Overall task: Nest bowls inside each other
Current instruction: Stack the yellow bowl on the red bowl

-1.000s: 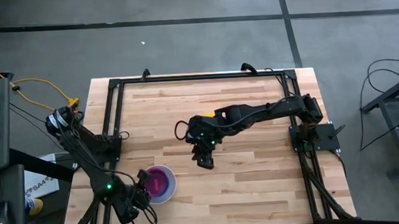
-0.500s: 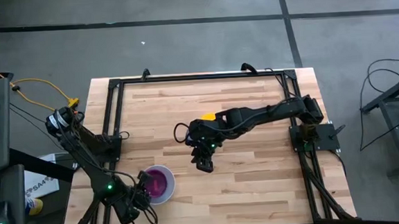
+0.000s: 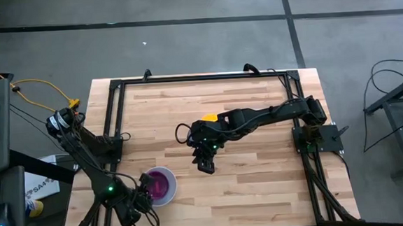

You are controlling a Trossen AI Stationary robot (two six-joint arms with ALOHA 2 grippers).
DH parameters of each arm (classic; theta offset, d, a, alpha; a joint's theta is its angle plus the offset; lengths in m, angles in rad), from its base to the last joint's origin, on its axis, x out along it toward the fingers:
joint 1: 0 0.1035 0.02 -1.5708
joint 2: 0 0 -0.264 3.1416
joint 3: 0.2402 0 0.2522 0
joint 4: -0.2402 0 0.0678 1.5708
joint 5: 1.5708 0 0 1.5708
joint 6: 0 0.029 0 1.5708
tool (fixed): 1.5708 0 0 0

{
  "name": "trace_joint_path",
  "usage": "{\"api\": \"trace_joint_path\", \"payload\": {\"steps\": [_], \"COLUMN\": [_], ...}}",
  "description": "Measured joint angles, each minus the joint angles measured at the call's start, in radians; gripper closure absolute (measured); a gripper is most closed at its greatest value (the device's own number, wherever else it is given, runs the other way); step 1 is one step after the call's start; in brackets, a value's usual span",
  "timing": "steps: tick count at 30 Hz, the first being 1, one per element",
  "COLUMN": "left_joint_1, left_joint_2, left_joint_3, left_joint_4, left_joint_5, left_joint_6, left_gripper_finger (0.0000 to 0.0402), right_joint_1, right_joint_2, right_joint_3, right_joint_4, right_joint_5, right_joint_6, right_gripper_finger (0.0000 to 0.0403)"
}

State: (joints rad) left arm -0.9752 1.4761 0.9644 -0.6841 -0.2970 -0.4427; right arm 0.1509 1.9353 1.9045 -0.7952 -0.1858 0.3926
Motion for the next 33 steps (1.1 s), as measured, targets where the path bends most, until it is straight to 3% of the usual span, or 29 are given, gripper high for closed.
{"api": "trace_joint_path", "payload": {"steps": [15, 21, 27, 33], "left_joint_1": [0.0, 0.0, 0.0, 0.024], "left_joint_2": [-0.002, -0.005, -0.054, -0.15], "left_joint_3": [0.04, 0.104, 0.105, 0.068], "left_joint_4": [-0.007, -0.099, -0.235, -0.249], "left_joint_5": [-0.034, -0.13, -0.247, -0.364], "left_joint_6": [0.072, 0.127, 0.094, 0.043], "left_gripper_finger": [0.0363, 0.0363, 0.0363, 0.0363], "right_joint_1": [0.006, 0.0, -0.054, -0.131], "right_joint_2": [0.0, 0.0, 0.0, 0.002], "right_joint_3": [0.0, -0.024, -0.108, -0.173], "right_joint_4": [0.0, -0.049, -0.055, -0.06], "right_joint_5": [0.018, 0.173, 0.195, 0.213], "right_joint_6": [0.005, 0.024, 0.093, 0.127], "right_gripper_finger": [0.0267, 0.0267, 0.0267, 0.0271]}}
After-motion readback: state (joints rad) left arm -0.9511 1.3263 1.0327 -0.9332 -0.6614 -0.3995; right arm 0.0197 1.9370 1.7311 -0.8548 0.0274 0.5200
